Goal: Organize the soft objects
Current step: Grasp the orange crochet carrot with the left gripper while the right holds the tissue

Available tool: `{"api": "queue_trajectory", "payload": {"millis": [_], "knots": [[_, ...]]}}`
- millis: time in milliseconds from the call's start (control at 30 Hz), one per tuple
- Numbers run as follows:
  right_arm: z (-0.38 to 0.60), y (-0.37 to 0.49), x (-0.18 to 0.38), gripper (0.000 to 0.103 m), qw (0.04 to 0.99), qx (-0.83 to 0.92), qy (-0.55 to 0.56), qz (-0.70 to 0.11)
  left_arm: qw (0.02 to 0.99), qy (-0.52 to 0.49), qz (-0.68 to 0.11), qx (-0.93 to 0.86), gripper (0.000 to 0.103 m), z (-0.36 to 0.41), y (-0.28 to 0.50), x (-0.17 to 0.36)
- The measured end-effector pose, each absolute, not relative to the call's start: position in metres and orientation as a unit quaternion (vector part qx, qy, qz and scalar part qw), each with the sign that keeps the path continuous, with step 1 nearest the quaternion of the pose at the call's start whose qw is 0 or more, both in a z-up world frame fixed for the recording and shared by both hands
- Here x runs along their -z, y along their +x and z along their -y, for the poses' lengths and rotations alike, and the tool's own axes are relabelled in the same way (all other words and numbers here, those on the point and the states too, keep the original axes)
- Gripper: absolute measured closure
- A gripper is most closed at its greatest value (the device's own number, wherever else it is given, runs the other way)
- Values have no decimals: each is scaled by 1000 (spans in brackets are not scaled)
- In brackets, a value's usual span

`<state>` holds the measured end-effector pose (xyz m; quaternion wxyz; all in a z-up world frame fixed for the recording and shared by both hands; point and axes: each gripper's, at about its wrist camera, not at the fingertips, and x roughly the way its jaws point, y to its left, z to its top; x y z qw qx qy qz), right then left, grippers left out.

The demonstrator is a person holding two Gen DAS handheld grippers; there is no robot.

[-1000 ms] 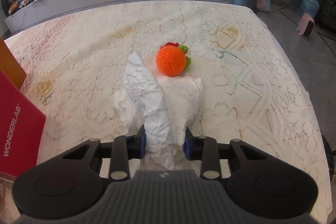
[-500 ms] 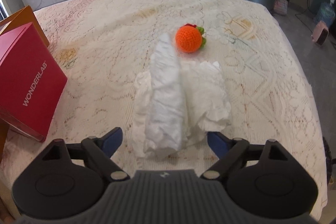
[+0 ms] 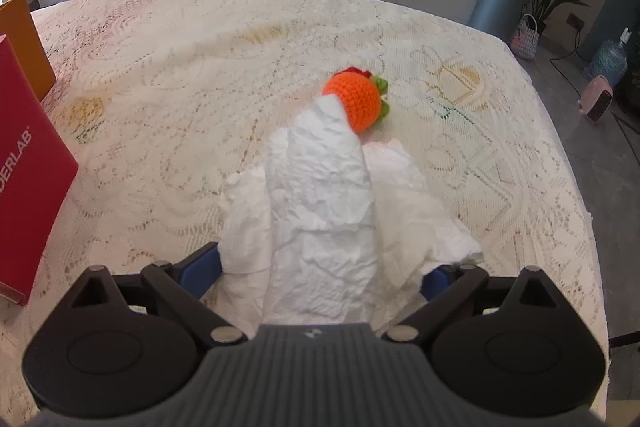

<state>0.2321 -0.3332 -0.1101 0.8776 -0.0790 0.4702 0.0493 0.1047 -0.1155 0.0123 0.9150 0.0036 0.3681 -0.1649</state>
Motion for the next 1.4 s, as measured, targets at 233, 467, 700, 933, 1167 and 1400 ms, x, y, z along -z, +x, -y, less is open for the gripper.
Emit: {"api": "queue_trajectory", "payload": {"millis": [233, 467, 700, 933, 1167, 1400], "knots": [[348, 228, 105, 50, 876, -31, -25, -481, 908, 0, -377, 184, 15, 139, 118, -23], [366, 215, 89, 76, 876, -28, 16, -480, 906, 33, -382, 179, 15, 185, 153, -34], [389, 175, 55, 76, 897, 12, 7, -443, 904, 107, -391, 137, 15, 242, 212, -9], [416, 163, 53, 76, 899, 26, 43, -435, 901, 113, -394, 146, 17, 286, 263, 29], [415, 166, 59, 75, 897, 0, 60, -438, 890, 117, -426, 110, 25, 309, 293, 76], [399, 169, 58, 74, 898, -25, 43, -438, 892, 77, -427, 125, 48, 303, 300, 93]]}}
